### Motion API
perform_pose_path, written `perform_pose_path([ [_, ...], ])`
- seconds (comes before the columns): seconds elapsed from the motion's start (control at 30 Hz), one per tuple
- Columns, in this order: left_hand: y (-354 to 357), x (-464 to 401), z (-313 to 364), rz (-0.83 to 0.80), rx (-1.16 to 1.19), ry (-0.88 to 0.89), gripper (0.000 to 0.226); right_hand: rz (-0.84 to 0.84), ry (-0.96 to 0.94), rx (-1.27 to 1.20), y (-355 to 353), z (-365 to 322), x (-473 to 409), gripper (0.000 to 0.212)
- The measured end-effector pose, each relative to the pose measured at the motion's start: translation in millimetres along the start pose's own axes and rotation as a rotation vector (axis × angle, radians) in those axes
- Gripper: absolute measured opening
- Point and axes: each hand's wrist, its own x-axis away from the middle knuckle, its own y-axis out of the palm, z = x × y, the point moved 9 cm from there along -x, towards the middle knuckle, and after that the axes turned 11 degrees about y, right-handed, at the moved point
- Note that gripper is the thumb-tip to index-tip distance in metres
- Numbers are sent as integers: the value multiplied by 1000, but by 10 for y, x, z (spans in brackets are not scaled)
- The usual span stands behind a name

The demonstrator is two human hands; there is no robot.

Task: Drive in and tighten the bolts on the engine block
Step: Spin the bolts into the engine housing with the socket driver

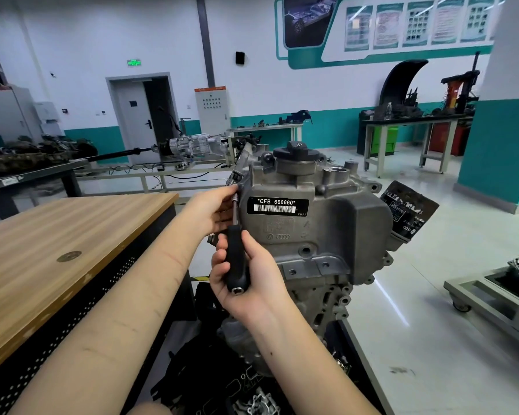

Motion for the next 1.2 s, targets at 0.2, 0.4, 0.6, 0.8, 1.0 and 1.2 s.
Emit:
perform_pose_path([
  [0.2, -28, -57, -50, -3, 8, -57, 26, -14, 53, 61, -107, 197, 41, 35],
  [0.4, -67, -32, -64, -39, -3, -88, 32, 10, 64, 71, -224, 245, 36, 35],
  [0.6, -289, -41, -64, -54, -54, -69, 47, 17, 63, 68, -272, 240, 8, 34],
  [0.8, -988, 90, 13, 88, -85, -50, 40, -31, 102, 114, -156, 388, -150, 35],
  [1.0, -2531, 748, 116, 372, -218, -19, 29, -145, 211, 394, 133, 796, -530, 31],
  [1.2, -4211, 1987, -3, 760, -271, -55, 20, -223, 236, 694, 471, 1388, -1003, 18],
])
